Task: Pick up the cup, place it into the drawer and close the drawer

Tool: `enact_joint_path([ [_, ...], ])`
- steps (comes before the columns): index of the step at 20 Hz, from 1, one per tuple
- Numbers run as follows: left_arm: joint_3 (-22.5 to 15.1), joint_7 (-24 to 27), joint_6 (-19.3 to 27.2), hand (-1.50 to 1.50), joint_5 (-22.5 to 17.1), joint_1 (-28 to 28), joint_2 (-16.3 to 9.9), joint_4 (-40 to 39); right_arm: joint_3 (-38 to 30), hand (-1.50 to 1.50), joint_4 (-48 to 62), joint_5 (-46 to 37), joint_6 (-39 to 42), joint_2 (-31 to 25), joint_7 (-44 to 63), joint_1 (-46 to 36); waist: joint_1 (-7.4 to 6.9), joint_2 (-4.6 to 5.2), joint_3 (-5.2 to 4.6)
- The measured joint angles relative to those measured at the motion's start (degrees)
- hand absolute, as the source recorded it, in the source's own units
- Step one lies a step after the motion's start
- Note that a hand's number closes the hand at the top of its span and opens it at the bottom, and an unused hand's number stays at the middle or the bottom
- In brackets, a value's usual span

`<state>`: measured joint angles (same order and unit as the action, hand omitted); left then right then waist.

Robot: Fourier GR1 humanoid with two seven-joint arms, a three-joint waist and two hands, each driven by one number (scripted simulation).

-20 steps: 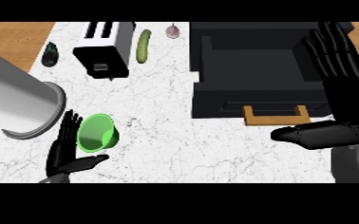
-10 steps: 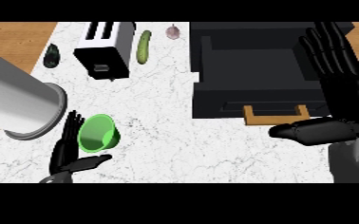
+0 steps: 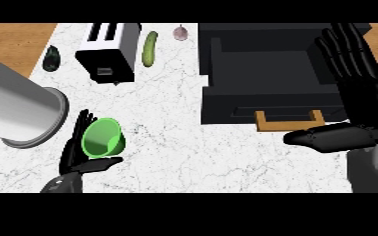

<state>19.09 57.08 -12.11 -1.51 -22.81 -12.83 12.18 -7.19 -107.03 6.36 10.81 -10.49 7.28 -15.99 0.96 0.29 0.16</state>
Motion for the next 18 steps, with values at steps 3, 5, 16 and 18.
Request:
enact_joint_path([
  [3, -0.4, -0.1, -2.7, 1.50, -0.1, -0.4, 0.6, 0.6, 0.2, -1.50, -0.3, -0.2, 0.0, 0.0, 0.3, 0.3, 0.14, 0.09, -0.21],
  [5, -0.5, 1.4, -1.7, 1.50, 0.1, -0.5, 1.2, 1.7, -0.2, -1.50, -0.4, 0.2, 0.2, -0.5, 0.7, 0.0, 0.18, 0.11, -0.28],
  [16, 2.8, 7.1, 9.2, 1.50, -0.8, -3.1, 3.5, 4.9, -2.4, -1.50, 2.5, 1.7, 1.4, -1.9, -0.4, -1.3, 0.26, 0.23, -0.35],
  [18, 3.7, 7.2, 9.9, 1.50, -1.6, -4.5, 4.2, 5.1, -2.3, -1.50, 2.4, 1.7, 1.4, -1.7, -0.5, -1.1, 0.36, 0.24, -0.34],
])
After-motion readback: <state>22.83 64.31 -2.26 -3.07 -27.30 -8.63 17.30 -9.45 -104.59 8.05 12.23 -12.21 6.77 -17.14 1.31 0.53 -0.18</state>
